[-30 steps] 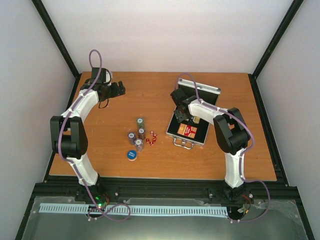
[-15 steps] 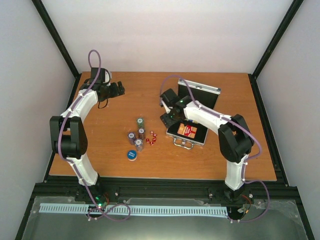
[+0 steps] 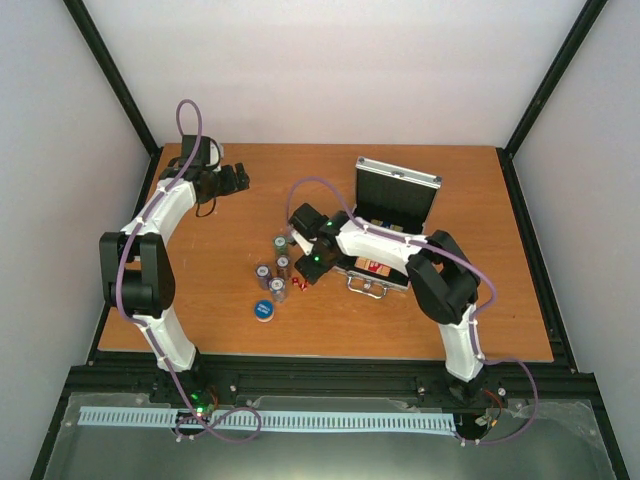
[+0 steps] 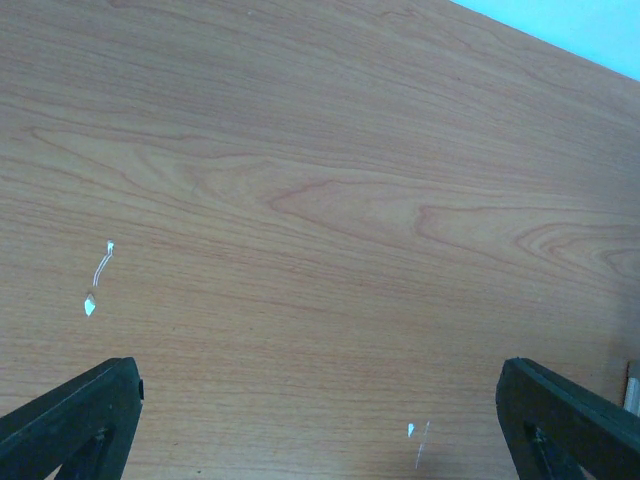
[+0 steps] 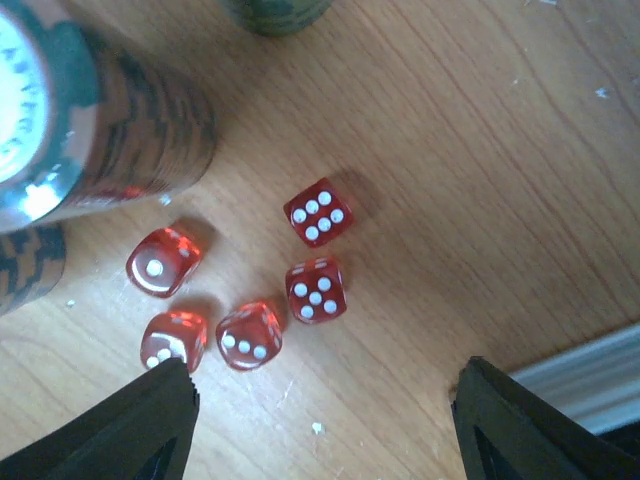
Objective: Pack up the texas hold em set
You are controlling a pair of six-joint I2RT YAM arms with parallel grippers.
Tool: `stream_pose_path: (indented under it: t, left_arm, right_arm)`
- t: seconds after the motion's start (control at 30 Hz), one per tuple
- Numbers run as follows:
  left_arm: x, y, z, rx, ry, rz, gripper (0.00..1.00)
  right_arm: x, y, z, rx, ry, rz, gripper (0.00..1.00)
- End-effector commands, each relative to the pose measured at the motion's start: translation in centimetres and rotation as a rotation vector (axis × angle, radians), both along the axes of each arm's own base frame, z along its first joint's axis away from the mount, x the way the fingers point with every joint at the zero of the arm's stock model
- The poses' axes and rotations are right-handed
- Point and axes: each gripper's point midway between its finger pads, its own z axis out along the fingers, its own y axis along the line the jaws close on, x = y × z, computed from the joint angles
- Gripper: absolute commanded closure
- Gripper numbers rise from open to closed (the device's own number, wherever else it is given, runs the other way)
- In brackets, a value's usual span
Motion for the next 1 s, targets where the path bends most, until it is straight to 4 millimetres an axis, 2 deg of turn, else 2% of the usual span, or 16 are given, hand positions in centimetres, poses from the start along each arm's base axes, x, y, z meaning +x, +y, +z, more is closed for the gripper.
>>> stream_pose_path:
  t: [0.0,0.37,0.57,0.97]
  left_arm:
    - [0.0,0.3,1.5,-0.011,-0.030,0.003,0.00]
    - [-0.4,0.4,1.5,-0.002,-0.035,0.002,0.00]
    - [-0.3,0.4,1.5,0.003,-0.034,-0.001,0.00]
    - [-0.1,0.7,1.1,0.006,-0.026,0.002,0.00]
  right_arm:
    - [0.7,1.1,-0.6,0.014,0.006,0.025,0.30]
    - [1.5,2.1,-2.3,0.023,0.017,-0.010,0.41]
    - [2.2,2.3,-2.0,0.025,0.001,-0.031,0.45]
    - [1.9,1.4,-4.9,-0.033,0.059,-0.056,0.54]
